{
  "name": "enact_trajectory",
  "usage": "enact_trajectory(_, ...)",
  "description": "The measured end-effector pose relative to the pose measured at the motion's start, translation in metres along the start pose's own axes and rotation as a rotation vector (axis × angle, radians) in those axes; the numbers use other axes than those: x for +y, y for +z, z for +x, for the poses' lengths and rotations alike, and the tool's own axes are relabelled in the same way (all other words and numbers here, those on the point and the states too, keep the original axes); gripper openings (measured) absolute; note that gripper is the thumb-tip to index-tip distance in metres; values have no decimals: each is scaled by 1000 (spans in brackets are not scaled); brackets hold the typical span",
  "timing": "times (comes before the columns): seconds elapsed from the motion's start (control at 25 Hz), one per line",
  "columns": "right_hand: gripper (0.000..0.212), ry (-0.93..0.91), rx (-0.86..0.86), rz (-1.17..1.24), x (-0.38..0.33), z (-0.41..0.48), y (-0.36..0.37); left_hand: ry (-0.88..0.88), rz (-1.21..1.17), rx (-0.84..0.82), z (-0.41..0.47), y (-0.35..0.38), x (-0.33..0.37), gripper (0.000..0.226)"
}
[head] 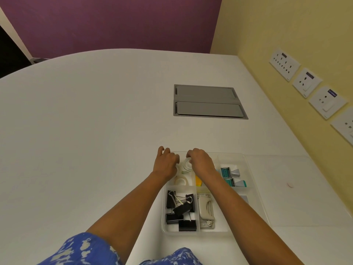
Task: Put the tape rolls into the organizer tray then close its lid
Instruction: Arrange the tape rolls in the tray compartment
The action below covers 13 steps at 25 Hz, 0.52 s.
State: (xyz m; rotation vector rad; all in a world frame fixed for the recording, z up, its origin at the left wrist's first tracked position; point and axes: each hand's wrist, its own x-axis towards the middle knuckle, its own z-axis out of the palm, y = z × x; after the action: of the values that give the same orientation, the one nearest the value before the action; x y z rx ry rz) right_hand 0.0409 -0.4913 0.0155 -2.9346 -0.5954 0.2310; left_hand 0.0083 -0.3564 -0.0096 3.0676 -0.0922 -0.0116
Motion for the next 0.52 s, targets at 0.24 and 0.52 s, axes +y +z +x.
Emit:
enact_trajectory(0.24,32,8,19,-2,-4,1,-1,-33,23,72,7,-11,3,29)
enact_trajectory(0.52,31,26,65,50,-6,4,-2,14,-15,40,4,-8,6,29)
